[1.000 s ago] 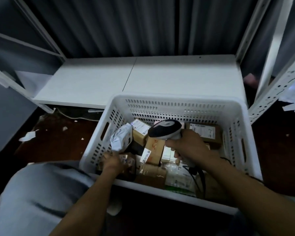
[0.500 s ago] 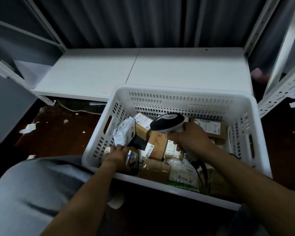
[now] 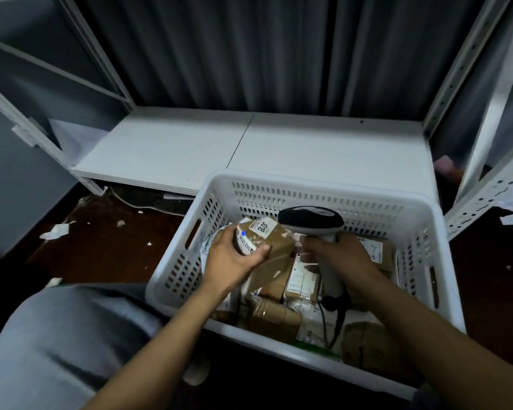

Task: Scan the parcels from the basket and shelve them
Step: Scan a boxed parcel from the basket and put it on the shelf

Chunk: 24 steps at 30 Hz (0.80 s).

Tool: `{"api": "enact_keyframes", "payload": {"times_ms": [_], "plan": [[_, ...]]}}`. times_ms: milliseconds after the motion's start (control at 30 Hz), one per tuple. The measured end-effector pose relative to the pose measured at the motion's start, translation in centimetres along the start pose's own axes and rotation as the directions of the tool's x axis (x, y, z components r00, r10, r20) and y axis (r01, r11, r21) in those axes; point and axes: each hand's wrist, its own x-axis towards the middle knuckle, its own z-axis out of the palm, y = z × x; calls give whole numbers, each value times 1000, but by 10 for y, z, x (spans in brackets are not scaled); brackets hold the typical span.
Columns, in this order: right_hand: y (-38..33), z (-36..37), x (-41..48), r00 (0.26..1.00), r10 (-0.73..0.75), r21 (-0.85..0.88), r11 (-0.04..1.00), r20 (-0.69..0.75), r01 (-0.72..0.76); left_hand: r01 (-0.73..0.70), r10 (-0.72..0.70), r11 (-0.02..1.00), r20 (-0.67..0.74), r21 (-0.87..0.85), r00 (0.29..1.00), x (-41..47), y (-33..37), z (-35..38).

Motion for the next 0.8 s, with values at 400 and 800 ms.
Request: {"api": "enact_keyframes", "payload": {"times_ms": [400, 800], "plan": [[-9, -7, 10, 989, 148, 471, 872, 15, -137, 155, 74, 899, 491, -409, 868, -23, 33, -21], [-18, -25, 9, 968, 236, 455, 856, 79, -246, 151, 96, 917, 572, -370, 814, -26, 29, -27]]}}
